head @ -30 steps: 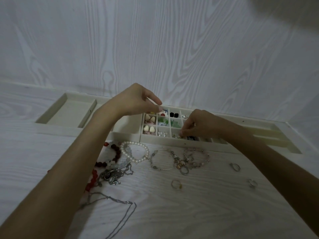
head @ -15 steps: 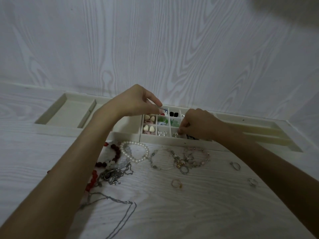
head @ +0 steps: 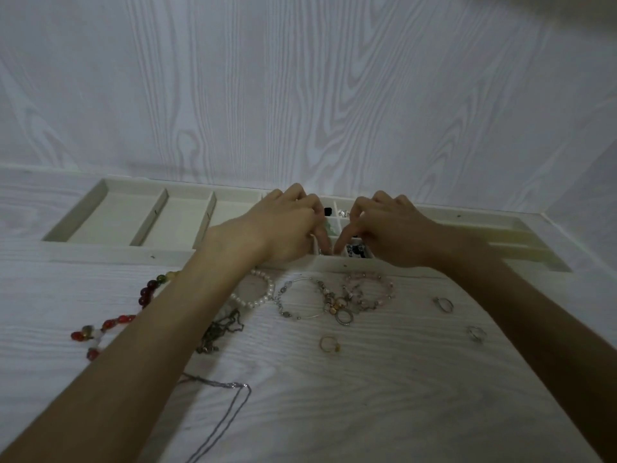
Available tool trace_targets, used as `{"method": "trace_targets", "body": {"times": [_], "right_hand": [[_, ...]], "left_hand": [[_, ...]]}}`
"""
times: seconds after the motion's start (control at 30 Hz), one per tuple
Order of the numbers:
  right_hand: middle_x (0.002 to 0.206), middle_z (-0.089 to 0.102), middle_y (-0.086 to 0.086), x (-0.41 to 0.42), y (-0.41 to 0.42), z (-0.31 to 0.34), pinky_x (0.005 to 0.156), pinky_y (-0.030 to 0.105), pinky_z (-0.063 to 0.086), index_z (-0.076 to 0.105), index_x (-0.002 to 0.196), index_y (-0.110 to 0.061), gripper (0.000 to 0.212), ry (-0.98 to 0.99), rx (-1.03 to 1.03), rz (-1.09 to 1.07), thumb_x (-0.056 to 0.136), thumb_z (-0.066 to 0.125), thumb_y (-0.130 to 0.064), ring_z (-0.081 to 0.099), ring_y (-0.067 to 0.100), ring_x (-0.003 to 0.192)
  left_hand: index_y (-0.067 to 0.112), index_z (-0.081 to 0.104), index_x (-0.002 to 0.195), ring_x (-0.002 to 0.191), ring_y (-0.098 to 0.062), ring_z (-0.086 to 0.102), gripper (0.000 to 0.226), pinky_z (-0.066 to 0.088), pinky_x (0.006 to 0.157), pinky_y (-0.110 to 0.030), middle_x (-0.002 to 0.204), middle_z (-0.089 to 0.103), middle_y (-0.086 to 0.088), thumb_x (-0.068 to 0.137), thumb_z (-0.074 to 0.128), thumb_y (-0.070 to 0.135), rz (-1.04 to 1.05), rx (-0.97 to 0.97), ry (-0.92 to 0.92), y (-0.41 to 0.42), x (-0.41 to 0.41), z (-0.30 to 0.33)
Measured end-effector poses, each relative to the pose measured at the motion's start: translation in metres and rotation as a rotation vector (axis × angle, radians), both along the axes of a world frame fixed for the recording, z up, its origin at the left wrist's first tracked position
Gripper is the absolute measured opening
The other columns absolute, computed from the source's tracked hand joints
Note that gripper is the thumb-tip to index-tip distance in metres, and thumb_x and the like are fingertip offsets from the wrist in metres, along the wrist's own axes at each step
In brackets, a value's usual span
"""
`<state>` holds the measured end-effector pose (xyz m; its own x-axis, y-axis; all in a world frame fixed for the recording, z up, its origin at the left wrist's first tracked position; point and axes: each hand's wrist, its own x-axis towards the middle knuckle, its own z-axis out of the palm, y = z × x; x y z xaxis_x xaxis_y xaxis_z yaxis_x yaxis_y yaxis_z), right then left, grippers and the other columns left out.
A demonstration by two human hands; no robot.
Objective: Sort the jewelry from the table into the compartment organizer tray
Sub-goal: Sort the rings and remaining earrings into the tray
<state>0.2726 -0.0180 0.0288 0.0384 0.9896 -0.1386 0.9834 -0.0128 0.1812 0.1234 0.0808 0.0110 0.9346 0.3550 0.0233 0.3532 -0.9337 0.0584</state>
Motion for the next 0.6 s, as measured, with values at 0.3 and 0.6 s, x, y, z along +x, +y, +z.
{"method": "trace_targets", "body": {"times": [0.3,0.6], "right_hand": [[0.1,0.037,-0.007,-0.0035,-0.0009,-0.0051,0.082,0.032,0.022,0.057,0.119,-0.048,0.048,0.004,0.017,-0.011,0.095,0.04,-0.01,0.028,0.011,0.094],[0.099,0.038,-0.007,-0.0045,-0.0004,-0.0052,0.082,0.032,0.022,0.059,0.118,-0.047,0.048,0.026,0.029,-0.024,0.095,0.039,-0.01,0.028,0.011,0.094]], "left_hand": [[0.042,0.06,0.122,0.125,-0.016,0.028,0.036,0.025,0.092,-0.025,0.136,0.041,0.008,0.096,0.044,0.022,0.019,0.061,0.024,-0.0038,0.004,-0.0063],[0.044,0.059,0.121,0.124,-0.016,0.028,0.036,0.025,0.093,-0.026,0.137,0.04,0.01,0.096,0.044,0.023,0.009,0.048,0.031,-0.0031,0.0031,-0.0055]]}}
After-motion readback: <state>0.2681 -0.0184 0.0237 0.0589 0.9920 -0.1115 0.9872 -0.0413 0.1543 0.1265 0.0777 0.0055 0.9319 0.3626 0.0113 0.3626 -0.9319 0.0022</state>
